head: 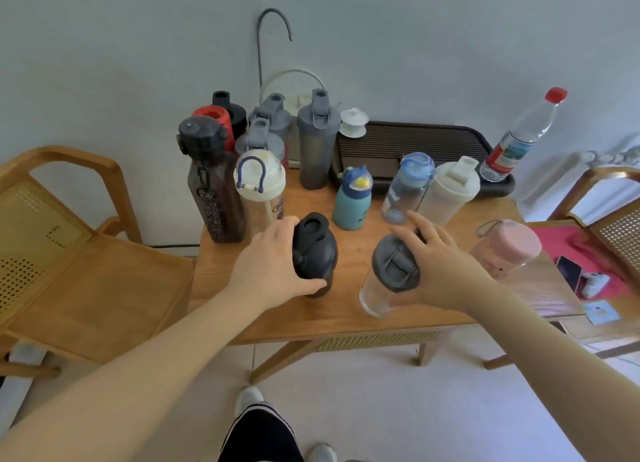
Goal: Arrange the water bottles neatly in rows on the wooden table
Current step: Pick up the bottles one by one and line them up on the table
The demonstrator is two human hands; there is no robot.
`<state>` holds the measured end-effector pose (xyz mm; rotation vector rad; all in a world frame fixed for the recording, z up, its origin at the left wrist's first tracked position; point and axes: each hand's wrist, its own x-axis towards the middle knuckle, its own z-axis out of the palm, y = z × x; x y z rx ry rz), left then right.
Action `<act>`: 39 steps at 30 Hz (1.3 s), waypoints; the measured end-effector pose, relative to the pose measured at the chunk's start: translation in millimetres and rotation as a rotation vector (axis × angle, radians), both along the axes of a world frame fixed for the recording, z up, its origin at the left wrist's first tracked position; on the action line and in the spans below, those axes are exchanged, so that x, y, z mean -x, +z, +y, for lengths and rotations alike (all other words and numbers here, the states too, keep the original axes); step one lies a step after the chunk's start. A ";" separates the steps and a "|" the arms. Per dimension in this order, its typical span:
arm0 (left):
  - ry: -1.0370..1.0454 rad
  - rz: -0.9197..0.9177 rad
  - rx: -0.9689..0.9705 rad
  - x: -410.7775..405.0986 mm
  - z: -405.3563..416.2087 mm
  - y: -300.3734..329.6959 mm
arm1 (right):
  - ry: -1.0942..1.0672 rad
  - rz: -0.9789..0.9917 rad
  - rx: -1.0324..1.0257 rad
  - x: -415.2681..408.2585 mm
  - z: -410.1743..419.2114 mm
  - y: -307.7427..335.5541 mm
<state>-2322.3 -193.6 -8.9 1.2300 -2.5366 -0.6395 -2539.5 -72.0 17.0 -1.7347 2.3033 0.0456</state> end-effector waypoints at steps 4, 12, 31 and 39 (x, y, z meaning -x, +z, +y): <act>0.004 -0.071 0.020 34.1 -8.8 -5.0 | -0.015 0.004 0.098 1.0 -3.9 -10.9; 0.022 -0.191 -0.031 72.7 -37.3 -17.0 | -0.017 -0.043 0.417 31.7 -41.7 44.0; -0.170 0.134 0.409 57.0 -90.4 69.8 | 0.446 0.062 0.290 32.1 -227.7 51.1; -0.009 0.031 0.373 63.5 -96.3 65.8 | 0.586 0.076 0.117 24.8 -249.6 -6.7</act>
